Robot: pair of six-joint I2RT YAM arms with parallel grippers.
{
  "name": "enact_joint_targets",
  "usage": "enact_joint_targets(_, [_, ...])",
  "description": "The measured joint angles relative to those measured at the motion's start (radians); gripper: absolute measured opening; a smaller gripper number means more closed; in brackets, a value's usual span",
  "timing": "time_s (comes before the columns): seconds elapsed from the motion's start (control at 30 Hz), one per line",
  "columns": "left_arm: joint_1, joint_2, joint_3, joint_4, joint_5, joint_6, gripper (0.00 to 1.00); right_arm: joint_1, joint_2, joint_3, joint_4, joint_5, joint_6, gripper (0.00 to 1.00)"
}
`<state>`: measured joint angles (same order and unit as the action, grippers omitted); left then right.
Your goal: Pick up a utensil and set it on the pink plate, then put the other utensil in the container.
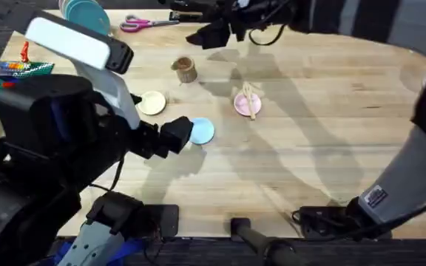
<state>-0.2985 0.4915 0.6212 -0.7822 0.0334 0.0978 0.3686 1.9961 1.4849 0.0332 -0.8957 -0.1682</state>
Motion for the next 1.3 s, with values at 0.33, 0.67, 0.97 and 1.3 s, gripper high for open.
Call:
enact_joint_targets(0.33, [0.0, 0.0, 0.0, 0.0, 0.0, 0.0, 0.993, -0.058, -0.171, 0.0, -0.444, 0.149, -0.081, 0.997])
enact_joint_targets(0.67, [0.0, 0.0, 0.0, 0.0, 0.0, 0.0, 0.993, -0.089, -0.37, -0.131, -0.623, 0.236, -0.156, 0.997])
enact_joint_targets(0.97, [0.0, 0.0, 0.0, 0.0, 0.0, 0.0, 0.993, -0.098, -0.669, -0.397, -0.612, 0.303, -0.146, 0.997])
enact_joint_targets(1.3, [0.0, 0.0, 0.0, 0.0, 0.0, 0.0, 0.994, -0.159, -0.898, -0.499, -0.747, 0.382, -0.062, 0.998])
